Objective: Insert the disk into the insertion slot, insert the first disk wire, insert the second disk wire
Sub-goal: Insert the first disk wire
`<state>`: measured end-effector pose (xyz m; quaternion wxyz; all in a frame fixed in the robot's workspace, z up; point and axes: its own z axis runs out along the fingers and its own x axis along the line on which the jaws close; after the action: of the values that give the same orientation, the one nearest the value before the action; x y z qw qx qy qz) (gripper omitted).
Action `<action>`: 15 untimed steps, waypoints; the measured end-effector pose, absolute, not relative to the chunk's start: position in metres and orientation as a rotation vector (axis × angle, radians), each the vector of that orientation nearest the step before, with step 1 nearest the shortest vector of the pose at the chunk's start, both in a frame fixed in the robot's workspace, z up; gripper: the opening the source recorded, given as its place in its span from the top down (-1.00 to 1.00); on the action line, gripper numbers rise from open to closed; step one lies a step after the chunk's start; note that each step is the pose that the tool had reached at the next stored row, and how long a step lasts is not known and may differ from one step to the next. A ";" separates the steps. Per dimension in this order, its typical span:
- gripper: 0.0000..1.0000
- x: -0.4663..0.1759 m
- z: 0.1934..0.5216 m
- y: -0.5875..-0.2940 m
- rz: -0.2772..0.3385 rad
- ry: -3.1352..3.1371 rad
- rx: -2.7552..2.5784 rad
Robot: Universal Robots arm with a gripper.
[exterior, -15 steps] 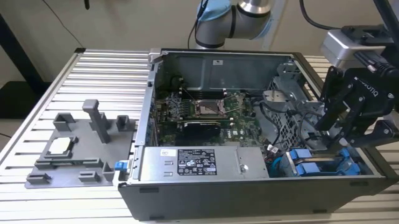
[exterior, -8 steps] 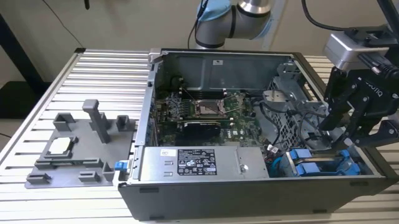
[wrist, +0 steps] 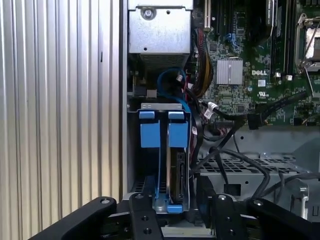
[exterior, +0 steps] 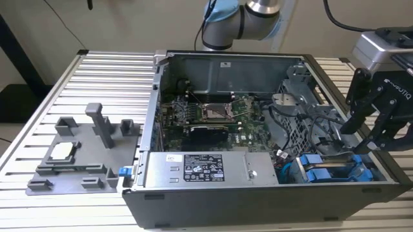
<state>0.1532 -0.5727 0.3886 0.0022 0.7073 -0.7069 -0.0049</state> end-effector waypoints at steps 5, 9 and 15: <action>0.07 0.165 0.388 -0.572 -0.038 -2.221 2.226; 0.07 0.169 0.388 -0.569 -0.065 -2.210 2.216; 0.07 0.175 0.387 -0.559 -0.092 -2.206 2.212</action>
<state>0.1752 -0.5592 0.3865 0.0081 0.7078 -0.7057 -0.0294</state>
